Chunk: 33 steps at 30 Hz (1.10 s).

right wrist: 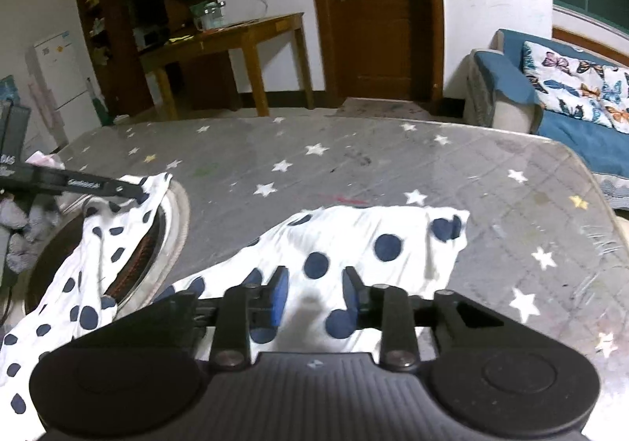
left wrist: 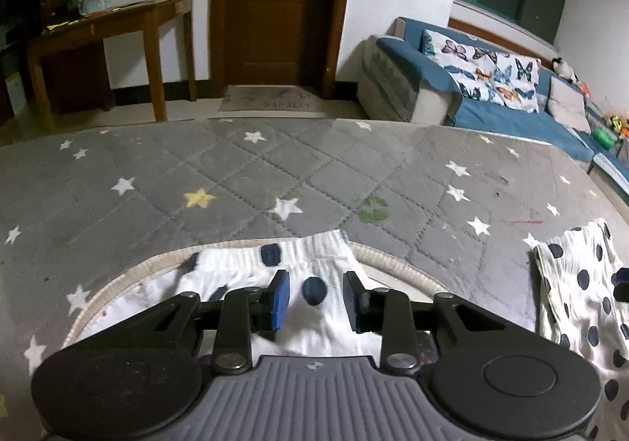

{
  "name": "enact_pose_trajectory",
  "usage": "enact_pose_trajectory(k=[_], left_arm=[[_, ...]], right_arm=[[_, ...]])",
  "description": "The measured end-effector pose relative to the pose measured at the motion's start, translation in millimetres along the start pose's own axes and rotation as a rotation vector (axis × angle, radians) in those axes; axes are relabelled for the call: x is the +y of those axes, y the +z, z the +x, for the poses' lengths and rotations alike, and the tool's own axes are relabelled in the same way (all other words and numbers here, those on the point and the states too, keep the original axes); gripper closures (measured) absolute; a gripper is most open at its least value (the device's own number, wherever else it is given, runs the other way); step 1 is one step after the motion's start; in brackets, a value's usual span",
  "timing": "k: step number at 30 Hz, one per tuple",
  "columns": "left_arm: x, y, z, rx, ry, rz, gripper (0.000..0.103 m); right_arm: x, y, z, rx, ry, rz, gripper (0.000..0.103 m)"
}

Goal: Fold clothes

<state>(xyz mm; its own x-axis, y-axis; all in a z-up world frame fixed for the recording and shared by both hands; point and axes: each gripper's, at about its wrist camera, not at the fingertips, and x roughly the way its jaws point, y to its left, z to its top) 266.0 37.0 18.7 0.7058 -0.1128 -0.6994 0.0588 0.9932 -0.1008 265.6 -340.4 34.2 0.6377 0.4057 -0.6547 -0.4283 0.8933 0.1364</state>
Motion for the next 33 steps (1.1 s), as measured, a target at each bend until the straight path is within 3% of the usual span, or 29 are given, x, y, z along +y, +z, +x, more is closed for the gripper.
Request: enact_pose_trajectory(k=[3, 9, 13, 14, 18, 21, 24, 33], left_arm=[[-9, 5, 6, 0.001, 0.013, 0.011, 0.055], [-20, 8, 26, 0.028, 0.07, 0.005, 0.057], [-23, 10, 28, 0.011, 0.098, 0.029, 0.087], [-22, 12, 27, 0.01, 0.09, 0.011, 0.093], [-18, 26, 17, -0.047, 0.032, -0.081, 0.095], [-13, 36, 10, -0.12, -0.068, -0.186, 0.095], [-8, 40, 15, -0.105, -0.153, -0.284, 0.094], [-45, 17, 13, -0.058, -0.157, -0.113, 0.086]], right_arm=[[5, 0, 4, 0.006, 0.012, -0.006, 0.07], [9, -1, 8, 0.006, 0.025, -0.009, 0.069], [9, -3, 9, 0.007, 0.029, -0.011, 0.069], [8, -4, 9, 0.006, 0.028, -0.01, 0.069], [4, -5, 10, 0.002, 0.016, 0.003, 0.069], [-2, -4, 10, -0.006, -0.009, 0.023, 0.069], [-14, -1, 7, -0.029, -0.033, 0.069, 0.069], [-77, 18, 9, -0.104, -0.028, 0.347, 0.054]])
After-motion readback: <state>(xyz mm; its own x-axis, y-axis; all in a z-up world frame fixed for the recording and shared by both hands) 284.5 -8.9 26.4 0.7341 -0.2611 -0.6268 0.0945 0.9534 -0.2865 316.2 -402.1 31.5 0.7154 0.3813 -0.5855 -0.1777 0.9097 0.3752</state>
